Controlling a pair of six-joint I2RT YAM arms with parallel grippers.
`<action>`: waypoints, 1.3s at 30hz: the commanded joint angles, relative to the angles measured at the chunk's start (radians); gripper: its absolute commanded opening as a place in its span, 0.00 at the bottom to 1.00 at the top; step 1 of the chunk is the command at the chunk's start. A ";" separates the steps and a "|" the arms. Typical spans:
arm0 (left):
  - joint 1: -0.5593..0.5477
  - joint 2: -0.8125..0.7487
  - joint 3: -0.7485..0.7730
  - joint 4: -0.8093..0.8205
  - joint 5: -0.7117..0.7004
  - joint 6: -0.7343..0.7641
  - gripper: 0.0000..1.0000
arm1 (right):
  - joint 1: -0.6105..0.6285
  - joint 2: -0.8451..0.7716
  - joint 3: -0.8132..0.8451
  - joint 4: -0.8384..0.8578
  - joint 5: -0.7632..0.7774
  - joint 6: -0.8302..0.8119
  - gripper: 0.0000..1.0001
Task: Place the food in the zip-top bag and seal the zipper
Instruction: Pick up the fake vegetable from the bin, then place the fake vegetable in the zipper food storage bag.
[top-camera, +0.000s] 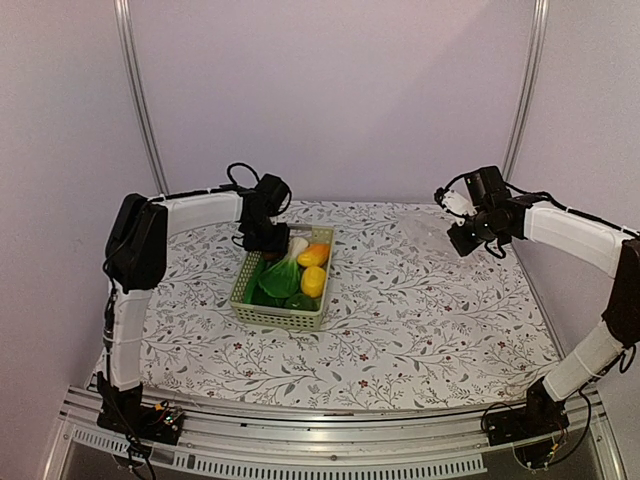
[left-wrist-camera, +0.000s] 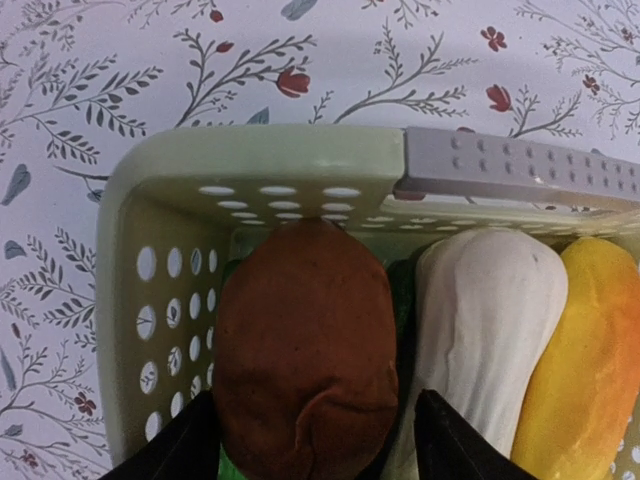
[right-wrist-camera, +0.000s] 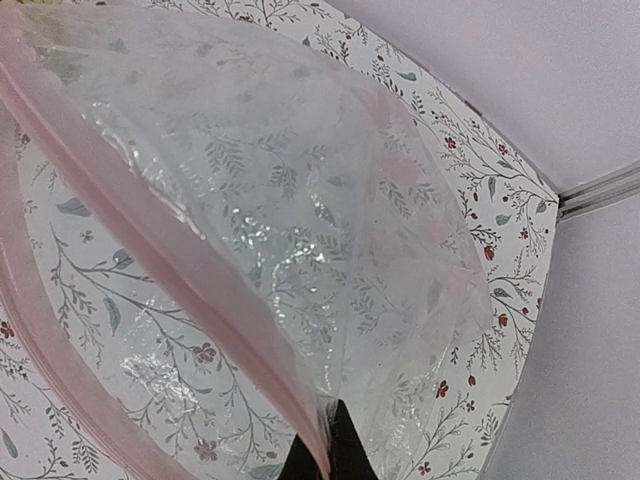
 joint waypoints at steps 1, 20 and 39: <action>0.013 0.044 0.029 -0.008 -0.023 0.016 0.64 | -0.002 -0.012 -0.013 -0.002 -0.018 0.004 0.00; -0.011 -0.225 -0.039 0.007 -0.078 0.042 0.35 | -0.002 -0.016 -0.003 -0.016 -0.013 -0.018 0.00; -0.372 -0.189 -0.023 0.582 0.527 -0.181 0.25 | 0.052 0.091 0.096 -0.085 -0.148 0.033 0.00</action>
